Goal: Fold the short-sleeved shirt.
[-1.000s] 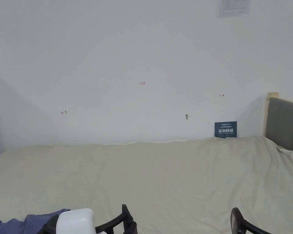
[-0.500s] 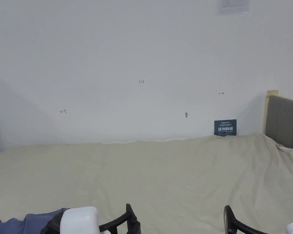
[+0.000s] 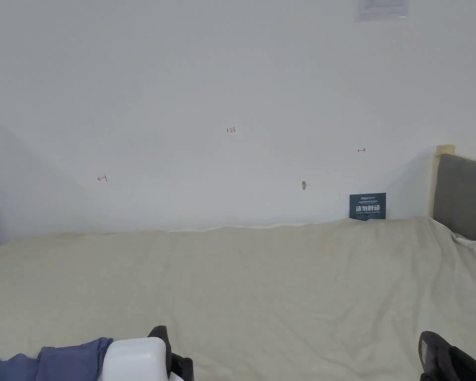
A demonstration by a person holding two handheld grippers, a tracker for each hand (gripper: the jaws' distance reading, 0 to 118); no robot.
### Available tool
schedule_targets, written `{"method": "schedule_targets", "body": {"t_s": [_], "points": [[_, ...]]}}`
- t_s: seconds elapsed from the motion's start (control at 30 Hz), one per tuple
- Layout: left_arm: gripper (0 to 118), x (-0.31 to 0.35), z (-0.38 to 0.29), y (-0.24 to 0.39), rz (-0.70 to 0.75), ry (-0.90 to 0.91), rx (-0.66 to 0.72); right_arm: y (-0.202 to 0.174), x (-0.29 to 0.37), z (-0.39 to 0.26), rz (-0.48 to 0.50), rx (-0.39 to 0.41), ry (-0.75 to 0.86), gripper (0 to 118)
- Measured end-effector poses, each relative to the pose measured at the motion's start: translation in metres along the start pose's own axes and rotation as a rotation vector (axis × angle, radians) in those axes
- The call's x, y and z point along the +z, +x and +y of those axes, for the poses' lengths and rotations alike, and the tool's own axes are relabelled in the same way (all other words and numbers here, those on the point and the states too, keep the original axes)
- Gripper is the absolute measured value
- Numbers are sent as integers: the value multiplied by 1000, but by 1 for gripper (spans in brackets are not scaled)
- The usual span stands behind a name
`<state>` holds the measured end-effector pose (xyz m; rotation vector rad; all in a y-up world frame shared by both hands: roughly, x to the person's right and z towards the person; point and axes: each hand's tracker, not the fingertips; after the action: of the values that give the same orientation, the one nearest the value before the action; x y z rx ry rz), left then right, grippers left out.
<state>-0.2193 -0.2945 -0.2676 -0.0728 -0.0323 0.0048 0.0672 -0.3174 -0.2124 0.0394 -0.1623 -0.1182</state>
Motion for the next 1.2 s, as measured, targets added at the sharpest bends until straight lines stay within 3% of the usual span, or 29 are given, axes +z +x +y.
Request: {"method": "schedule_targets", "body": {"t_s": [0.23, 0.57, 0.67, 0.97, 1.2], "points": [[0, -9, -4, -5, -8, -39, 37, 10, -1, 0, -48, -10, 0, 0], [0, -16, -3, -23, 3, -59, 41, 3, -15, 2, -18, -17, -38, 0], [0, -6, -1, -55, 63, -68, 43, -25, -30, 2, 88, -28, -84, 0], [0, 51, 1, -187, 419, -93, 110, -142, -58, -9, 421, -16, -143, 0], [0, 38, -10, -209, 424, -149, 123, -158, -71, -14, 464, 27, -179, 0]]}}
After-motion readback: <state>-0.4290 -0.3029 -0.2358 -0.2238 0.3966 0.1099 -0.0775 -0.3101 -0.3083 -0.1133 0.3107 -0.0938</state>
